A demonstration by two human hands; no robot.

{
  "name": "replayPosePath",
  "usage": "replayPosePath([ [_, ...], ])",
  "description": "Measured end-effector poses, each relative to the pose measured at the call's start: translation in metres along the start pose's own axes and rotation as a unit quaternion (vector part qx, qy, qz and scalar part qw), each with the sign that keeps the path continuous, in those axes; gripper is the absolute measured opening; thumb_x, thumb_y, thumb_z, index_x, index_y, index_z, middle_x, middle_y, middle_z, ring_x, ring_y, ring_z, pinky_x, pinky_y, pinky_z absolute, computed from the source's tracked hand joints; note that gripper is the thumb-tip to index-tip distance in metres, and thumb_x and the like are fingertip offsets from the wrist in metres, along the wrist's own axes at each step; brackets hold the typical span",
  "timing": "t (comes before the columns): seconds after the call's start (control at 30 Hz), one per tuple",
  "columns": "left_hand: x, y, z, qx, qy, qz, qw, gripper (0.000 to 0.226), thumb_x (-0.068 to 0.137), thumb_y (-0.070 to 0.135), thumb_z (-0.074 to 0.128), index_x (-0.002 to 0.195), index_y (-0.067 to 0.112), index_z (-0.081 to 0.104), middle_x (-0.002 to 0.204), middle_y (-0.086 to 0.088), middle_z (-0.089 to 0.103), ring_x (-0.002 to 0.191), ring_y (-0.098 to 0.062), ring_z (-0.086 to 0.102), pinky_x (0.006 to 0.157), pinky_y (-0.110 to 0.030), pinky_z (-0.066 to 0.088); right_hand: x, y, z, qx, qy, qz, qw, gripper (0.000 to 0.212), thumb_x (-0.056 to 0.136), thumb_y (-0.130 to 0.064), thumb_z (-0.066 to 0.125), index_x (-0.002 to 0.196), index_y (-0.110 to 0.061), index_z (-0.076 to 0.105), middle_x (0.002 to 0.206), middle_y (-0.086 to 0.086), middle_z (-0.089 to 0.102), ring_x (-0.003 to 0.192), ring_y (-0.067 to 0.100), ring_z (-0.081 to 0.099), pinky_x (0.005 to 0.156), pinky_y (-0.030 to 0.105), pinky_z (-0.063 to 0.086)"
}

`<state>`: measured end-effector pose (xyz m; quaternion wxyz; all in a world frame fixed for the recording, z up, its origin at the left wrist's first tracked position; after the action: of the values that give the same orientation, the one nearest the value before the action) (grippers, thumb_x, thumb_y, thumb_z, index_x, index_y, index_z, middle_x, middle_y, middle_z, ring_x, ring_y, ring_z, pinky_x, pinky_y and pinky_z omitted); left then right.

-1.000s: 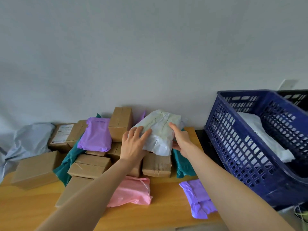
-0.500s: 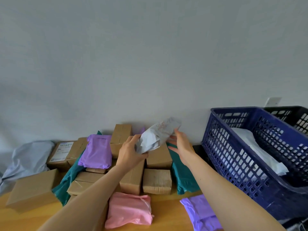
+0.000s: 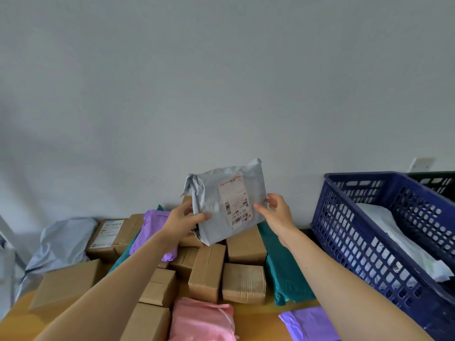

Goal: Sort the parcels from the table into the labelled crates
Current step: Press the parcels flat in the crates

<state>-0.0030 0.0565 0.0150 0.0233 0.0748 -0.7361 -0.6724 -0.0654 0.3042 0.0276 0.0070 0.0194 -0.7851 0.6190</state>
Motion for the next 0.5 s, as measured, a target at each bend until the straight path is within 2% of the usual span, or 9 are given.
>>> replayPosePath([
  [0.17, -0.001, 0.0, -0.01, -0.081, 0.002, -0.041, 0.996, 0.057, 0.055, 0.042, 0.085, 0.107, 0.028, 0.067, 0.109, -0.003, 0.07, 0.104, -0.026, 0.066, 0.075, -0.045, 0.059, -0.001, -0.004, 0.005, 0.034, -0.035, -0.014, 0.999, 0.057, 0.087, -0.023, 0.071, 0.137, -0.019, 0.045, 0.132, 0.0, 0.055, 0.113, 0.012, 0.053, 0.09, 0.024, 0.044],
  [0.27, -0.003, 0.001, -0.007, -0.115, -0.007, -0.042, 0.992, 0.057, 0.062, 0.037, 0.085, 0.114, 0.024, 0.063, 0.112, -0.005, 0.069, 0.104, -0.029, 0.066, 0.073, -0.044, 0.058, -0.002, -0.007, 0.012, 0.053, -0.036, -0.011, 0.998, 0.072, 0.085, -0.027, 0.073, 0.145, -0.02, 0.035, 0.135, -0.001, 0.052, 0.119, 0.014, 0.051, 0.1, 0.031, 0.044],
  [0.4, -0.007, 0.004, 0.006, -0.202, -0.002, -0.044, 0.978, 0.065, 0.06, 0.033, 0.084, 0.118, 0.017, 0.059, 0.105, -0.005, 0.072, 0.094, -0.028, 0.071, 0.069, -0.04, 0.057, -0.007, -0.009, 0.024, 0.137, -0.033, 0.056, 0.988, 0.099, 0.081, -0.033, 0.076, 0.153, -0.022, 0.009, 0.148, 0.004, 0.037, 0.129, 0.019, 0.043, 0.11, 0.04, 0.034],
  [0.47, -0.007, 0.007, 0.014, -0.25, -0.006, -0.041, 0.967, 0.059, 0.068, 0.027, 0.08, 0.121, 0.015, 0.057, 0.107, -0.008, 0.072, 0.095, -0.03, 0.07, 0.07, -0.042, 0.057, -0.011, -0.011, 0.031, 0.19, -0.048, 0.096, 0.976, 0.101, 0.08, -0.034, 0.076, 0.153, -0.02, 0.008, 0.15, 0.011, 0.036, 0.133, 0.025, 0.042, 0.108, 0.045, 0.038],
  [0.5, -0.007, 0.009, 0.018, -0.271, -0.006, -0.039, 0.962, 0.054, 0.074, 0.024, 0.077, 0.124, 0.014, 0.056, 0.111, -0.011, 0.07, 0.097, -0.032, 0.069, 0.072, -0.044, 0.057, -0.013, -0.012, 0.035, 0.221, -0.063, 0.115, 0.967, 0.097, 0.08, -0.033, 0.076, 0.152, -0.017, 0.013, 0.146, 0.012, 0.041, 0.13, 0.026, 0.045, 0.104, 0.045, 0.042],
])
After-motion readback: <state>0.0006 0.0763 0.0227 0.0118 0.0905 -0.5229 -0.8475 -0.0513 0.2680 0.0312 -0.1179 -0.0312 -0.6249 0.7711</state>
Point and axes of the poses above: each hand's wrist, its own x-axis towards the middle knuckle, its own z-axis out of the palm, y = z × x, the point moved 2 cm from there along x, towards the middle knuckle
